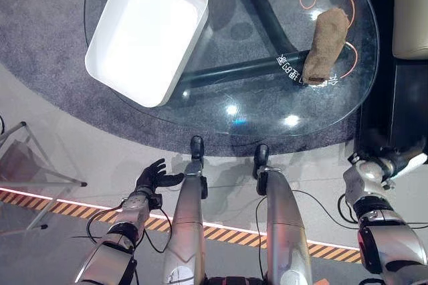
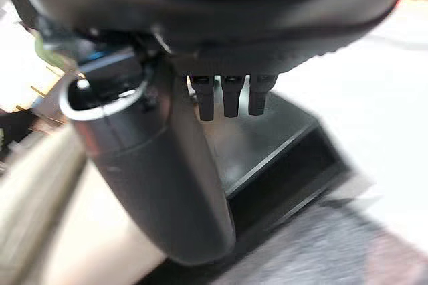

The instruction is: Wipe the table with a cloth and put it in the basket.

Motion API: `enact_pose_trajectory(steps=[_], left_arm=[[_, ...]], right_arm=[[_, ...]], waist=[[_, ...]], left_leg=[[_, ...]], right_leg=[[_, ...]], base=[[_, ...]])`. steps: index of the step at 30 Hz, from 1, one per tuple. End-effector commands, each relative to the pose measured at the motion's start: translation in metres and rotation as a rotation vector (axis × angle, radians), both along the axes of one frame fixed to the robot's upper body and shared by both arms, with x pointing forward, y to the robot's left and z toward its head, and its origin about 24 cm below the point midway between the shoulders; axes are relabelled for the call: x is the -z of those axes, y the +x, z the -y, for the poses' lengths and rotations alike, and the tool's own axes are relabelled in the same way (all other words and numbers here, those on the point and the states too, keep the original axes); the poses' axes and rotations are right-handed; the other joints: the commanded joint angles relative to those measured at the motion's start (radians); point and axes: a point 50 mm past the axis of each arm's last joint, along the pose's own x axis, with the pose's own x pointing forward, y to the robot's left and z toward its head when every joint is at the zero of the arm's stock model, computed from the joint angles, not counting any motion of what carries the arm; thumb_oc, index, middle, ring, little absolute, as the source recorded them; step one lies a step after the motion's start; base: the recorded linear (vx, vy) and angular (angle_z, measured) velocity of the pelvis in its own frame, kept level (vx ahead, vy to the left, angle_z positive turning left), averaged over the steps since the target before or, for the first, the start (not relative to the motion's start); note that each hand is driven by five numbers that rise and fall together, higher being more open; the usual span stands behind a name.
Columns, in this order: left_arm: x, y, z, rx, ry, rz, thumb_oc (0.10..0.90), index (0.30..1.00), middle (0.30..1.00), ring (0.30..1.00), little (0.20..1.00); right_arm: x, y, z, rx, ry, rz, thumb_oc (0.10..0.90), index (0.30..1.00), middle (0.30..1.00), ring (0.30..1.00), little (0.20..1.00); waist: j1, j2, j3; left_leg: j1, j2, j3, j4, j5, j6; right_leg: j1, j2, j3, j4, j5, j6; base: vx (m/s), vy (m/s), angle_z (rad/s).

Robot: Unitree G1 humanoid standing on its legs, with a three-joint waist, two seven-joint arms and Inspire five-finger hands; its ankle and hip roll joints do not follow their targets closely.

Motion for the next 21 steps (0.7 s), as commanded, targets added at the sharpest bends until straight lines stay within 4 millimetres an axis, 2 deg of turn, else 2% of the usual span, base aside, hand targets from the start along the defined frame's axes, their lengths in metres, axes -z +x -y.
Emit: enact_pose_trajectory(steps=[1,4,7,10,17,18,21], left_arm=[[0.017,-0.029,-0.022,-0.088,0.018,-0.061,0.800,0.900,0.900,0.900,0.900],[0.017,-0.030,-0.023,-0.090,0.017,-0.059,0.800,0.900,0.900,0.900,0.900],[0.016,-0.029,-0.022,-0.094,0.010,-0.054,0.800,0.900,0.900,0.900,0.900],[0.015,-0.029,-0.022,-0.094,0.003,-0.049,0.800,0.900,0.900,0.900,0.900],[0.016,-0.028,-0.020,-0.089,-0.005,-0.048,0.800,0.900,0.900,0.900,0.900],[0.016,-0.027,-0.017,-0.081,-0.006,-0.045,0.800,0.900,0.900,0.900,0.900],[0.016,-0.026,-0.013,-0.070,-0.007,-0.046,0.800,0.900,0.900,0.900,0.900]], right_arm=[[-0.061,-0.022,0.028,0.185,-0.250,0.226,0.800,0.900,0.900,0.900,0.900],[-0.079,-0.020,0.020,0.173,-0.303,0.303,0.800,0.900,0.900,0.900,0.900],[-0.121,-0.018,-0.006,0.137,-0.463,0.455,0.800,0.900,0.900,0.900,0.900],[-0.145,-0.019,-0.026,0.101,-0.532,0.548,0.800,0.900,0.900,0.900,0.900],[-0.162,-0.018,-0.050,0.039,-0.599,0.618,0.800,0.900,0.900,0.900,0.900],[-0.166,-0.015,-0.061,0.002,-0.615,0.619,0.800,0.900,0.900,0.900,0.900],[-0.166,-0.009,-0.067,-0.056,-0.604,0.602,0.800,0.900,0.900,0.900,0.900]], waist=[[-0.005,0.004,-0.018],[-0.006,0.002,-0.018],[-0.009,0.000,-0.018],[-0.010,0.001,-0.018],[-0.010,0.003,-0.018],[-0.006,0.006,-0.018],[-0.003,0.008,-0.018]], left_leg=[[0.004,-0.064,0.021,0.107,-0.077,0.068],[0.006,-0.066,0.020,0.101,-0.076,0.067],[0.013,-0.068,0.021,0.085,-0.072,0.068],[0.024,-0.070,0.025,0.066,-0.067,0.067],[0.034,-0.072,0.030,0.055,-0.065,0.065],[0.039,-0.074,0.032,0.051,-0.064,0.065],[0.043,-0.075,0.033,0.048,-0.063,0.064]], right_leg=[[0.048,0.025,-0.008,-0.126,0.117,0.037],[0.051,0.025,-0.009,-0.133,0.118,0.038],[0.057,0.025,-0.013,-0.148,0.117,0.041],[0.065,0.024,-0.015,-0.162,0.116,0.042],[0.074,0.023,-0.017,-0.169,0.112,0.041],[0.079,0.019,-0.018,-0.174,0.110,0.040],[0.082,0.017,-0.020,-0.175,0.108,0.038]], base=[[0.00,0.000,0.00],[0.00,0.000,0.00],[-0.01,0.026,0.00],[-0.01,0.041,-0.01],[0.00,0.005,0.00],[0.01,0.032,0.00],[0.00,0.011,0.00]])
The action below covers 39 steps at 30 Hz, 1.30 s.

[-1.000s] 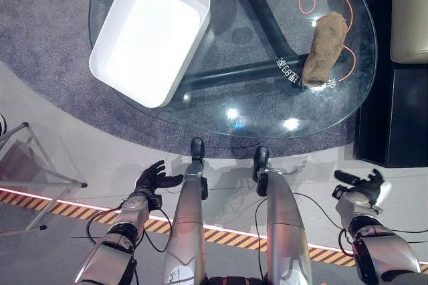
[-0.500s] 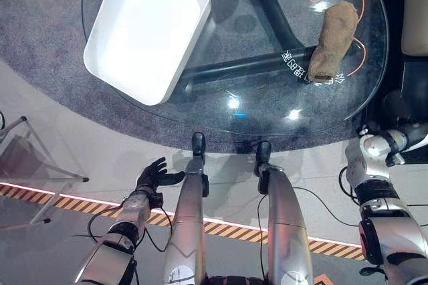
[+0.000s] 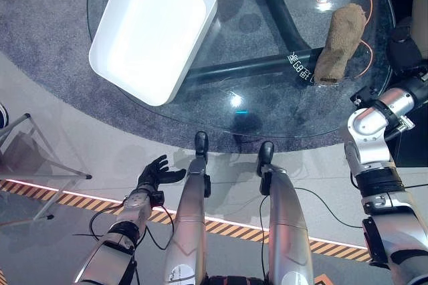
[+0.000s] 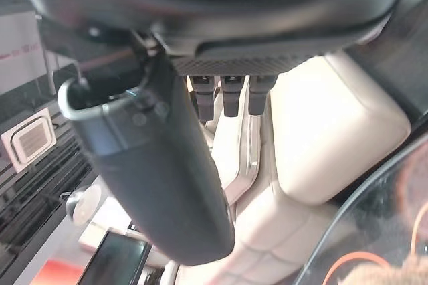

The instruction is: Wipe the table with a cloth and put it in the basket.

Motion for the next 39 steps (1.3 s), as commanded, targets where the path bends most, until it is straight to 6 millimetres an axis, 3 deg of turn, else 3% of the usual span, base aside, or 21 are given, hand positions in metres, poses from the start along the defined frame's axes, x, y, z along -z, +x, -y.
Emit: enact_pose_trajectory(steps=[1,10,22,30,39], left_arm=[[0.020,-0.028,-0.017,-0.072,0.021,-0.074,0.800,0.900,0.900,0.900,0.900],[0.020,-0.027,-0.011,-0.039,0.028,-0.077,0.800,0.900,0.900,0.900,0.900],[0.020,-0.022,-0.005,0.000,0.048,-0.083,0.800,0.900,0.900,0.900,0.900],[0.020,-0.020,0.000,0.020,0.060,-0.086,0.800,0.900,0.900,0.900,0.900],[0.020,-0.019,0.004,0.034,0.063,-0.093,0.800,0.900,0.900,0.900,0.900]], right_arm=[[-0.039,-0.013,0.003,0.016,-0.098,0.148,0.800,0.900,0.900,0.900,0.900],[-0.033,0.006,-0.012,-0.115,-0.096,0.019,0.800,0.900,0.900,0.900,0.900],[0.009,0.043,-0.015,-0.346,0.105,-0.283,0.800,0.900,0.900,0.900,0.900],[0.023,0.053,-0.008,-0.354,0.164,-0.385,0.800,0.900,0.900,0.900,0.900],[0.023,0.055,0.004,-0.273,0.213,-0.397,0.800,0.900,0.900,0.900,0.900]], waist=[[-0.020,0.006,-0.022],[-0.005,0.013,-0.022],[0.017,0.023,-0.022],[0.028,0.028,-0.022],[0.038,0.038,-0.022]], left_leg=[[0.025,-0.062,0.019,0.095,-0.074,0.052],[0.035,-0.069,0.025,0.084,-0.070,0.052],[0.049,-0.072,0.033,0.068,-0.062,0.052],[0.050,-0.072,0.033,0.069,-0.060,0.054],[0.048,-0.076,0.028,0.070,-0.060,0.057]], right_leg=[[0.071,0.029,-0.026,-0.133,0.089,0.025],[0.078,0.024,-0.036,-0.144,0.092,0.019],[0.083,0.023,-0.054,-0.137,0.086,0.008],[0.078,0.022,-0.062,-0.123,0.086,0.005],[0.072,0.018,-0.067,-0.113,0.086,0.006]], base=[[0.00,0.000,0.00],[0.00,0.000,0.00],[0.00,0.000,0.00],[0.00,-0.002,0.00],[0.00,0.000,0.00]])
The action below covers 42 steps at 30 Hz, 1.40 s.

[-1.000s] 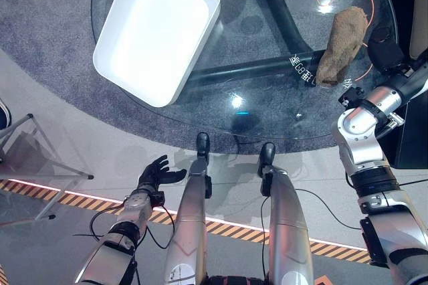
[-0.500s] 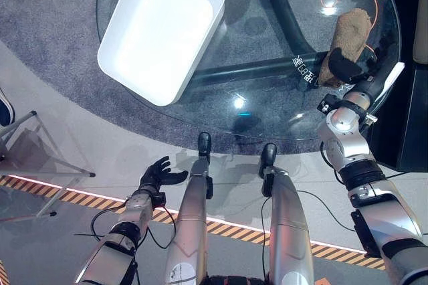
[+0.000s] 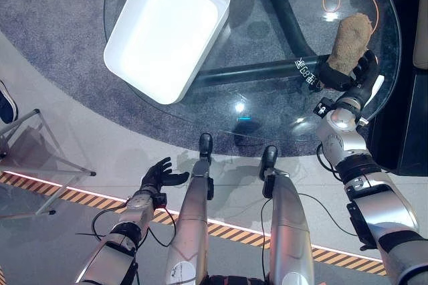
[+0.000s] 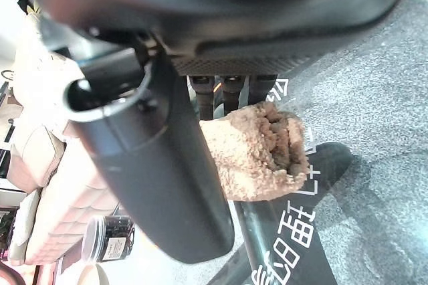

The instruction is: Wipe the table with a cloth and put it in the basket.

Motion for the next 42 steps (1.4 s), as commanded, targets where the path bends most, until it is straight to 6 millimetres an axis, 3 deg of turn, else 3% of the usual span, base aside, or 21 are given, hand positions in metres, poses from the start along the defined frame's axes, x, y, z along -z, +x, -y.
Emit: enact_pose_trajectory(steps=[1,12,27,32,33,34,35,42], left_arm=[[0.015,-0.016,-0.004,-0.015,0.043,-0.057,0.800,0.900,0.900,0.900,0.900],[0.015,-0.014,0.002,0.003,0.043,-0.062,0.800,0.900,0.900,0.900,0.900],[0.015,-0.013,0.005,0.028,0.045,-0.067,0.800,0.900,0.900,0.900,0.900],[0.014,-0.012,0.005,0.033,0.047,-0.069,0.800,0.900,0.900,0.900,0.900],[0.014,-0.012,0.005,0.033,0.048,-0.069,0.800,0.900,0.900,0.900,0.900],[0.014,-0.012,0.005,0.034,0.048,-0.070,0.800,0.900,0.900,0.900,0.900],[0.014,-0.012,0.004,0.035,0.048,-0.070,0.800,0.900,0.900,0.900,0.900],[0.013,-0.012,0.004,0.043,0.051,-0.070,0.800,0.900,0.900,0.900,0.900]], right_arm=[[-0.031,-0.003,0.019,0.080,-0.035,0.102,0.800,0.900,0.900,0.900,0.900],[-0.043,-0.001,0.023,0.177,-0.098,0.076,0.800,0.900,0.900,0.900,0.900],[-0.048,0.008,0.016,0.118,-0.178,-0.033,0.800,0.900,0.900,0.900,0.900],[-0.039,0.012,0.018,0.087,-0.204,-0.155,0.800,0.900,0.900,0.900,0.900],[-0.039,0.012,0.019,0.087,-0.205,-0.158,0.421,0.575,0.575,0.575,0.521],[-0.038,0.012,0.019,0.081,-0.211,-0.175,0.147,0.340,0.340,0.340,0.247],[-0.037,0.012,0.019,0.074,-0.216,-0.189,0.100,0.300,0.300,0.300,0.200],[-0.032,0.013,0.023,0.066,-0.207,-0.244,0.100,0.300,0.300,0.300,0.200]], waist=[[0.008,0.037,-0.022],[0.016,0.052,-0.022],[0.028,0.058,-0.022],[0.037,0.059,-0.022],[0.037,0.059,-0.022],[0.037,0.058,-0.022],[0.038,0.058,-0.022],[0.045,0.059,-0.022]], left_leg=[[-0.002,-0.068,0.029,0.126,-0.091,0.059],[-0.008,-0.074,0.024,0.127,-0.092,0.064],[-0.004,-0.080,0.021,0.122,-0.086,0.067],[-0.003,-0.081,0.021,0.123,-0.085,0.068],[-0.003,-0.081,0.021,0.124,-0.085,0.068],[-0.004,-0.080,0.021,0.124,-0.085,0.069],[-0.003,-0.080,0.021,0.123,-0.085,0.069],[-0.004,-0.081,0.020,0.124,-0.083,0.072]], right_leg=[[0.040,0.033,-0.056,-0.111,0.091,0.007],[0.025,0.030,-0.056,-0.098,0.092,0.010],[0.026,0.026,-0.063,-0.095,0.093,0.008],[0.025,0.023,-0.068,-0.091,0.094,0.007],[0.025,0.023,-0.068,-0.091,0.094,0.007],[0.026,0.024,-0.069,-0.091,0.094,0.007],[0.026,0.024,-0.069,-0.092,0.094,0.007],[0.024,0.023,-0.075,-0.086,0.097,0.007]], base=[[0.00,0.000,0.00],[0.01,0.000,0.03],[0.00,0.000,0.00],[0.00,0.000,0.00],[0.00,0.000,0.00],[0.00,0.000,0.00],[0.00,0.000,0.00],[0.00,0.000,0.00]])
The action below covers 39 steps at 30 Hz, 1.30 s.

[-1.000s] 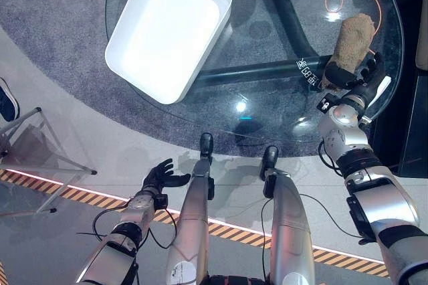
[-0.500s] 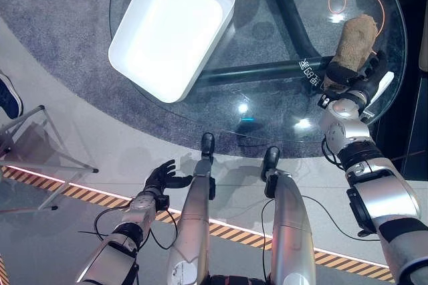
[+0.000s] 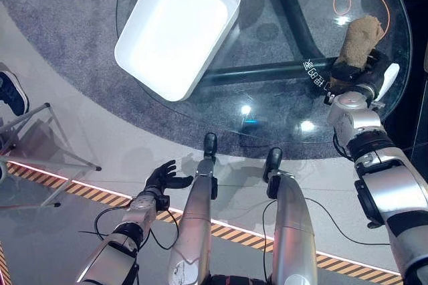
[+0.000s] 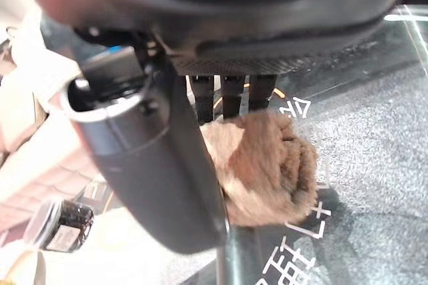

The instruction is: Wipe the table with a cloth and put it in the basket.

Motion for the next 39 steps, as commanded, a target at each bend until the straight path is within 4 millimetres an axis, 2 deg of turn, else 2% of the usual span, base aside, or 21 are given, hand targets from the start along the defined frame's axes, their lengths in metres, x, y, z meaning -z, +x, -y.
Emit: enact_pose_trajectory(steps=[1,9,19,27,30,31,33,36,39], left_arm=[[0.011,-0.011,-0.002,-0.003,0.027,-0.049,0.800,0.900,0.900,0.900,0.900],[0.010,-0.010,-0.001,-0.001,0.028,-0.048,0.800,0.900,0.900,0.900,0.900],[0.009,-0.009,0.001,0.000,0.026,-0.047,0.800,0.900,0.900,0.900,0.900],[0.010,-0.010,0.002,0.005,0.025,-0.044,0.800,0.900,0.900,0.900,0.900],[0.009,-0.010,0.003,0.008,0.023,-0.038,0.800,0.900,0.900,0.900,0.900],[0.009,-0.010,0.004,0.013,0.023,-0.036,0.800,0.900,0.900,0.900,0.900],[0.009,-0.010,0.005,0.017,0.020,-0.036,0.800,0.900,0.900,0.900,0.900],[0.009,-0.010,0.006,0.017,0.020,-0.038,0.800,0.900,0.900,0.900,0.900],[0.010,-0.012,0.005,0.012,0.016,-0.038,0.800,0.900,0.900,0.900,0.900]], right_arm=[[-0.007,0.002,0.001,-0.051,-0.035,-0.011,0.100,0.300,0.300,0.300,0.200],[-0.008,0.002,0.003,-0.058,-0.042,-0.011,0.100,0.300,0.300,0.300,0.200],[-0.018,0.005,-0.007,-0.084,-0.133,0.003,0.100,0.300,0.300,0.300,0.200],[-0.041,0.010,-0.039,-0.210,-0.384,0.026,0.100,0.300,0.300,0.300,0.200],[-0.052,0.011,-0.067,-0.324,-0.557,0.033,0.100,0.300,0.300,0.300,0.200],[-0.053,0.011,-0.081,-0.366,-0.631,0.022,0.100,0.300,0.300,0.300,0.200],[-0.052,0.011,-0.096,-0.452,-0.701,0.015,0.100,0.300,0.300,0.300,0.200],[-0.050,0.011,-0.104,-0.492,-0.747,0.007,0.100,0.300,0.300,0.300,0.200],[-0.049,0.008,-0.124,-0.586,-0.871,-0.006,0.100,0.300,0.300,0.300,0.200]], waist=[[0.016,0.031,-0.021],[0.016,0.031,-0.021],[0.015,0.032,-0.021],[0.017,0.029,-0.021],[0.020,0.027,-0.021],[0.021,0.027,-0.021],[0.022,0.029,-0.021],[0.022,0.031,-0.021],[0.023,0.034,-0.021]], left_leg=[[-0.003,-0.078,0.040,0.122,-0.091,0.078],[-0.001,-0.078,0.041,0.119,-0.089,0.077],[-0.002,-0.079,0.041,0.113,-0.085,0.077],[0.001,-0.079,0.042,0.102,-0.078,0.073],[0.002,-0.082,0.042,0.096,-0.073,0.071],[0.004,-0.082,0.043,0.091,-0.070,0.069],[0.009,-0.083,0.044,0.086,-0.067,0.069],[0.011,-0.085,0.044,0.086,-0.067,0.068],[0.016,-0.089,0.048,0.079,-0.062,0.067]], right_leg=[[0.028,0.030,-0.056,-0.119,0.110,0.020],[0.030,0.031,-0.056,-0.124,0.112,0.022],[0.027,0.031,-0.057,-0.128,0.117,0.023],[0.032,0.033,-0.061,-0.138,0.121,0.024],[0.033,0.033,-0.066,-0.144,0.123,0.024],[0.036,0.032,-0.069,-0.149,0.122,0.023],[0.041,0.031,-0.071,-0.153,0.121,0.023],[0.043,0.030,-0.071,-0.155,0.121,0.022],[0.048,0.030,-0.072,-0.165,0.121,0.021]], base=[[0.00,0.000,0.00],[0.00,0.000,0.00],[0.00,0.000,0.00],[0.00,0.000,0.00],[0.00,0.000,0.00],[0.00,0.000,0.00],[0.00,0.000,0.00],[0.00,0.000,0.00],[0.00,0.036,0.01]])
